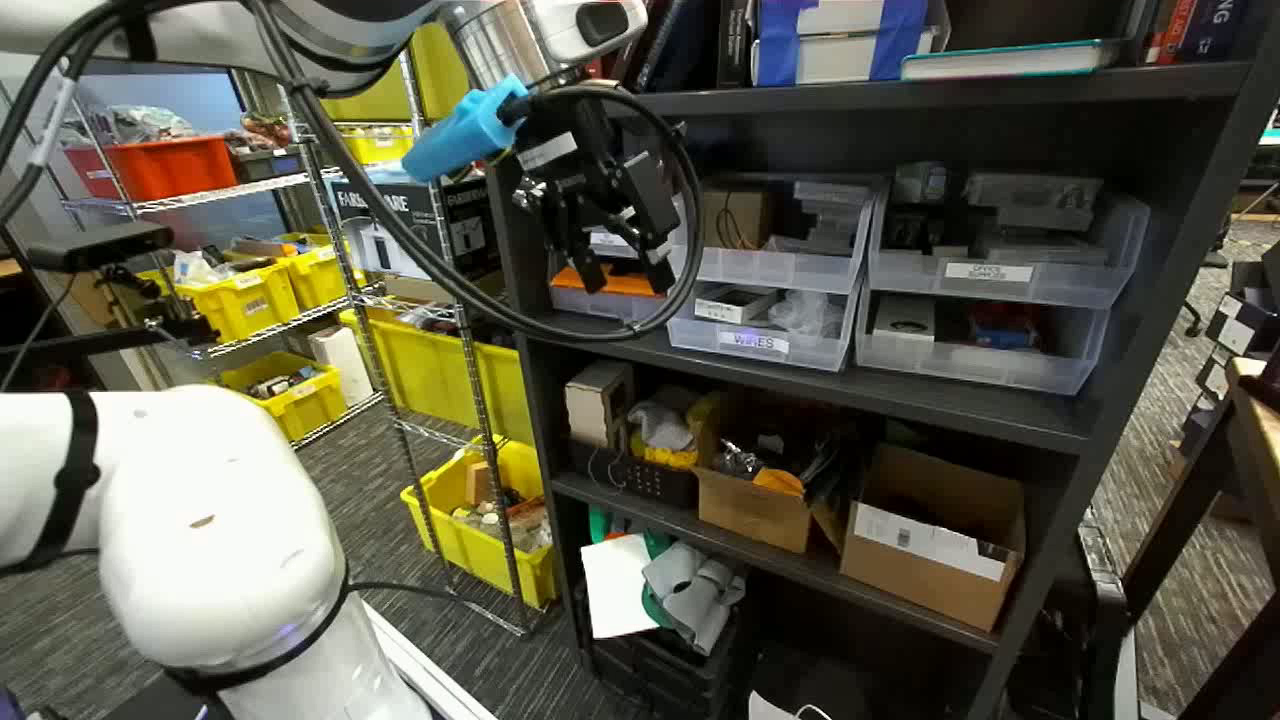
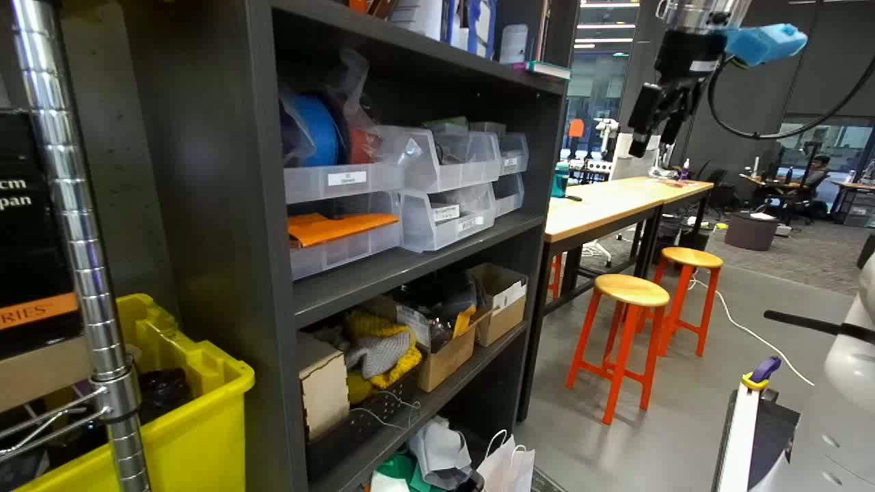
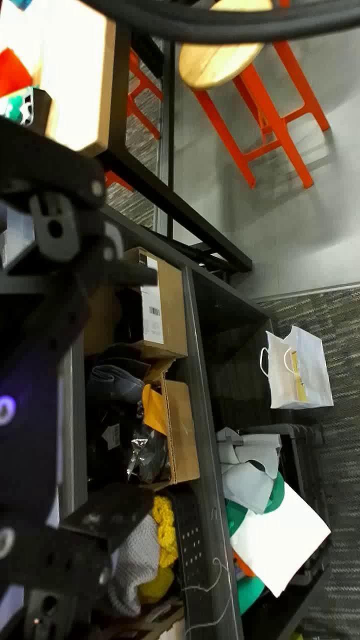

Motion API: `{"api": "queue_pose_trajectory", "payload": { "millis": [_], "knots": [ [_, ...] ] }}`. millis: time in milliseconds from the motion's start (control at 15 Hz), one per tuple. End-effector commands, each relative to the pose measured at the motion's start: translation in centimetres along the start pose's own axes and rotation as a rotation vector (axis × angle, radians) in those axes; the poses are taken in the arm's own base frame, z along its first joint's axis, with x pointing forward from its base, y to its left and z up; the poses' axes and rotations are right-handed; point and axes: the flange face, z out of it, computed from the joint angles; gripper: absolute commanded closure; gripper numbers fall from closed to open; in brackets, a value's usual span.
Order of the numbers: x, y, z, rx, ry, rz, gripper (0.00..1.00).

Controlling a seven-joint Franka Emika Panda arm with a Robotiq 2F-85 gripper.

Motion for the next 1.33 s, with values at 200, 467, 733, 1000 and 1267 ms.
{"api": "queue_pose_trajectory", "payload": {
  "millis": [200,467,733,1000,1267],
  "knots": [
    [0.0,0.0,-0.1,0.000,-0.001,0.000,0.00],
    [0.1,0.1,-0.2,0.001,-0.001,0.000,0.00],
    [0.4,0.5,-0.3,-0.005,0.006,0.009,0.00],
    [0.8,1.2,-0.3,-0.004,0.014,0.028,0.00],
    [1.5,1.8,0.1,-0.001,0.024,0.048,0.00]
  ]
}}
